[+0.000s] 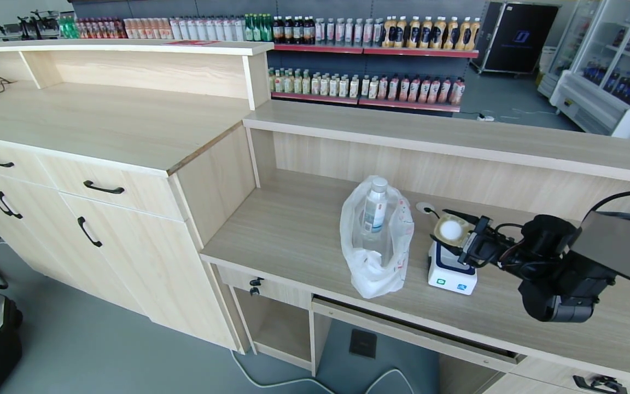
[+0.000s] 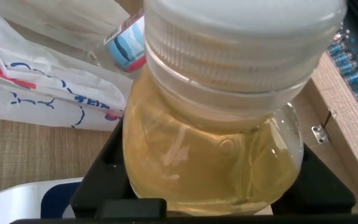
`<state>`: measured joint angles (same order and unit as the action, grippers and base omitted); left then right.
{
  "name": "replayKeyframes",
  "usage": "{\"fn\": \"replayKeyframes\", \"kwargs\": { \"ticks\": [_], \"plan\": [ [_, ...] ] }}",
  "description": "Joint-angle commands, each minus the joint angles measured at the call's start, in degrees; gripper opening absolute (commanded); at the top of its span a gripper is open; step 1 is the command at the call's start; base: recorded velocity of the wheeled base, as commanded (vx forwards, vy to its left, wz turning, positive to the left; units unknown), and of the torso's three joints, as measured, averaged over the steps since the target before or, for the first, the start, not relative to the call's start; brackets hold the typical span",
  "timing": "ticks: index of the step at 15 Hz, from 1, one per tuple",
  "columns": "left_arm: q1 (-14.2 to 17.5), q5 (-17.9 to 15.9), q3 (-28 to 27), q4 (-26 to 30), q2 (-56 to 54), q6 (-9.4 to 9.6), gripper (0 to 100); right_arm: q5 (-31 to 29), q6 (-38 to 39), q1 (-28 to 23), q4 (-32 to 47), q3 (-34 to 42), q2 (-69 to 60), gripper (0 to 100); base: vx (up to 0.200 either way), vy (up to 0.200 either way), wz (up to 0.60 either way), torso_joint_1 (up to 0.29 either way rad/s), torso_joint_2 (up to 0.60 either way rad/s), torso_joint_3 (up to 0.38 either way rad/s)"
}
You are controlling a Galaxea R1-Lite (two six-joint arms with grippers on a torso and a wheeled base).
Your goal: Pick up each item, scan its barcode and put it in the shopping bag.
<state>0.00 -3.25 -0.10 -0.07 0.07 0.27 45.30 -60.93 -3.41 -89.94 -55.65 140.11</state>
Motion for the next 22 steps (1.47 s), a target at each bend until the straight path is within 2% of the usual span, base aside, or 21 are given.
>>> {"fn": "replayKeyframes", "kwargs": {
  "ticks": [1,5,7,8,9,11,12,14,17,19,22],
  "plan": [
    [0.0,0.0,0.0,0.0,0.0,0.00,100,0.1,0.0,0.1,-0.1,-0.2,0.2,0,0.000,0.000,0.00,0.000,0.00,0.000],
    [0.0,0.0,0.0,0.0,0.0,0.00,100,-0.3,1.3,0.2,-0.1,-0.7,-1.9,0,0.000,0.000,0.00,0.000,0.00,0.000],
    [0.0,0.0,0.0,0.0,0.0,0.00,100,-3.2,11.1,0.7,1.3,-2.1,-9.1,0,0.000,0.000,0.00,0.000,0.00,0.000],
    [0.0,0.0,0.0,0.0,0.0,0.00,100,-10.5,20.1,0.5,8.9,0.6,-19.2,0,0.000,0.000,0.00,0.000,0.00,0.000],
    [0.0,0.0,0.0,0.0,0.0,0.00,100,-16.4,25.1,-0.1,13.2,2.2,-24.7,0,0.000,0.000,0.00,0.000,0.00,0.000],
    [0.0,0.0,0.0,0.0,0.0,0.00,100,-24.9,31.0,-2.3,16.3,6.6,-31.4,0,0.000,0.000,0.00,0.000,0.00,0.000],
    [0.0,0.0,0.0,0.0,0.0,0.00,100,-31.2,33.1,-3.3,16.3,12.2,-35.4,0,0.000,0.000,0.00,0.000,0.00,0.000],
    [0.0,0.0,0.0,0.0,0.0,0.00,100,-37.9,33.2,-4.8,15.9,20.4,-40.0,0,0.000,0.000,0.00,0.000,0.00,0.000],
    [0.0,0.0,0.0,0.0,0.0,0.00,100,-43.6,33.4,-4.9,16.2,21.4,-41.6,0,0.000,0.000,0.00,0.000,0.00,0.000],
    [0.0,0.0,0.0,0.0,0.0,0.00,100,-44.2,33.4,-4.9,16.5,21.5,-41.6,0,0.000,0.000,0.00,0.000,0.00,0.000],
    [0.0,0.0,0.0,0.0,0.0,0.00,100,-45.0,32.6,-3.7,13.5,21.5,-39.3,0,0.000,0.000,0.60,0.004,0.00,-0.004]
  ]
}}
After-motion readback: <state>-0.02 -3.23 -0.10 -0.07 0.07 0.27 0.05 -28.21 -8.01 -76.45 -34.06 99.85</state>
